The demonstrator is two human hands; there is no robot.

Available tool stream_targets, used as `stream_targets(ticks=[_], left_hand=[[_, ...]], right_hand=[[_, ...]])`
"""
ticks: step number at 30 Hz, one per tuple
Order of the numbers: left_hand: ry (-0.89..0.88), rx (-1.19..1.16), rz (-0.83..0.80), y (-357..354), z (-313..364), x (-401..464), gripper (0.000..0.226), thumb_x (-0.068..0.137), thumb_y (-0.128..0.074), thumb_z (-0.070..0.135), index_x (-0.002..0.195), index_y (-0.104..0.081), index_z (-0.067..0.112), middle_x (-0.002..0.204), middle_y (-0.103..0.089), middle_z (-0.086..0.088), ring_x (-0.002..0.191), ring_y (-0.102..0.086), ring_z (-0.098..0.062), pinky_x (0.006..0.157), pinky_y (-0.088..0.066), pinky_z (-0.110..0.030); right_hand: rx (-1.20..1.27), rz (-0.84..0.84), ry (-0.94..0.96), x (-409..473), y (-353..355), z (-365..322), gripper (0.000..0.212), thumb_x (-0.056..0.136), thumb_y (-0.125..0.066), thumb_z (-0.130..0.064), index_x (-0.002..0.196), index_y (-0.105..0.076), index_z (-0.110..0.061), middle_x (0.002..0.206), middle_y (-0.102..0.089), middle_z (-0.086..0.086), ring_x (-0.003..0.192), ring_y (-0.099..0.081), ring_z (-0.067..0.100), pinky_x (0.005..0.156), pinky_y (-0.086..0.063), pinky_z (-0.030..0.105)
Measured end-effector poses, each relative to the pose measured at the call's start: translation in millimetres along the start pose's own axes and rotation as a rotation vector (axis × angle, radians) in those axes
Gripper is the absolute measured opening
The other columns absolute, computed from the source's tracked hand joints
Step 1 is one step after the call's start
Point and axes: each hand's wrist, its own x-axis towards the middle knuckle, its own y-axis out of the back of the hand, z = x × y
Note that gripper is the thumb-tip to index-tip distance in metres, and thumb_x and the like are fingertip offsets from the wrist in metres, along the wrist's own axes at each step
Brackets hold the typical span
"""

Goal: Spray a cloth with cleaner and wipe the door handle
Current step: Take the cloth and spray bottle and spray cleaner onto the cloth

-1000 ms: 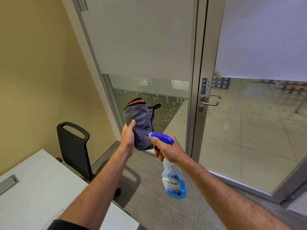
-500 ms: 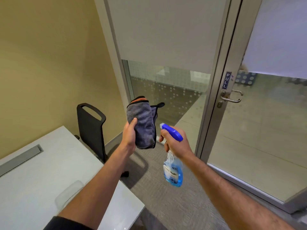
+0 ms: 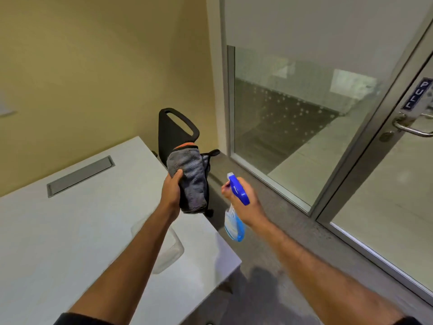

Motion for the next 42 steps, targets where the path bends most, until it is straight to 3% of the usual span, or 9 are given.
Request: stream_targets(ticks=[7,11,15,22,25,28,35,38,42], left_hand=[[0.074,-0.04,0.137,117,-15,43,0.023,0.103,-0.05,0.031,0.12,-0.065,0.026,0.122,-0.071,-0.004,0.111,-0.069,-0.026,0.095,-0.055,-0.044],[0.139,-0.063,0.164,160,-27,62,0.023,0.103,-0.048,0.03,0.118,-0.065,0.024,0.119,-0.072,-0.004,0.101,-0.073,-0.021,0.088,-0.058,-0.041],[0.18,-0.066,0.149,176,-40,79,0.021,0.103,-0.048,0.028,0.115,-0.065,0.026,0.116,-0.073,-0.001,0.1,-0.072,-0.019,0.084,-0.057,-0.038],[0.211,-0.041,0.105,173,-55,97,0.02,0.102,-0.051,0.031,0.114,-0.066,0.029,0.112,-0.075,0.003,0.102,-0.073,-0.017,0.079,-0.058,-0.033],[0.206,-0.023,0.072,167,-59,101,0.021,0.1,-0.052,0.032,0.114,-0.068,0.028,0.112,-0.077,0.002,0.104,-0.073,-0.019,0.082,-0.058,-0.034],[0.203,-0.017,0.027,156,-56,101,0.024,0.097,-0.055,0.035,0.114,-0.069,0.028,0.11,-0.079,0.003,0.103,-0.075,-0.019,0.081,-0.059,-0.034],[0.154,0.033,-0.106,84,-33,110,0.024,0.095,-0.057,0.042,0.111,-0.07,0.03,0.104,-0.08,0.008,0.104,-0.073,-0.018,0.083,-0.058,-0.032],[0.115,0.012,-0.218,30,-20,113,0.026,0.1,-0.053,0.036,0.118,-0.069,0.026,0.109,-0.079,0.005,0.103,-0.074,-0.017,0.081,-0.06,-0.031],[0.096,-0.04,-0.356,-58,-2,104,0.025,0.1,-0.054,0.033,0.118,-0.069,0.026,0.117,-0.077,-0.002,0.106,-0.073,-0.022,0.087,-0.058,-0.039]], right_hand=[[-0.011,-0.005,-0.101,11,-78,58,0.034,0.086,-0.078,-0.037,0.116,-0.065,-0.029,0.12,-0.06,-0.002,0.116,-0.06,0.022,0.098,-0.053,0.048],[-0.084,-0.035,-0.164,10,-112,103,0.04,0.084,-0.081,-0.029,0.116,-0.057,-0.022,0.121,-0.064,-0.015,0.115,-0.06,0.024,0.1,-0.05,0.051],[-0.115,-0.063,-0.217,5,-136,138,0.047,0.083,-0.082,-0.023,0.12,-0.052,-0.024,0.123,-0.06,-0.013,0.113,-0.062,0.014,0.099,-0.055,0.045],[-0.158,-0.134,-0.254,1,-161,162,0.059,0.082,-0.083,-0.011,0.132,-0.051,-0.012,0.123,-0.062,-0.001,0.11,-0.064,0.024,0.095,-0.057,0.039],[-0.199,-0.182,-0.281,4,-168,160,0.066,0.08,-0.084,-0.015,0.136,-0.049,-0.011,0.122,-0.064,0.01,0.107,-0.065,0.029,0.091,-0.058,0.033],[-0.23,-0.224,-0.324,6,-163,158,0.071,0.078,-0.086,-0.018,0.134,-0.043,-0.025,0.122,-0.06,0.003,0.113,-0.063,0.028,0.08,-0.054,0.012],[-0.338,-0.412,-0.305,9,-112,144,0.111,0.085,-0.079,-0.025,0.161,0.001,-0.032,0.165,-0.026,-0.011,0.147,-0.031,0.011,0.115,-0.034,0.031],[-0.231,-0.25,-0.31,21,-76,120,0.1,0.086,-0.074,-0.023,0.159,-0.007,-0.038,0.159,-0.035,-0.012,0.143,-0.036,0.009,0.109,-0.036,0.026],[-0.116,0.019,-0.251,49,-3,79,0.087,0.089,-0.072,-0.008,0.158,-0.021,-0.023,0.143,-0.048,-0.003,0.132,-0.045,0.01,0.09,-0.047,0.016]])
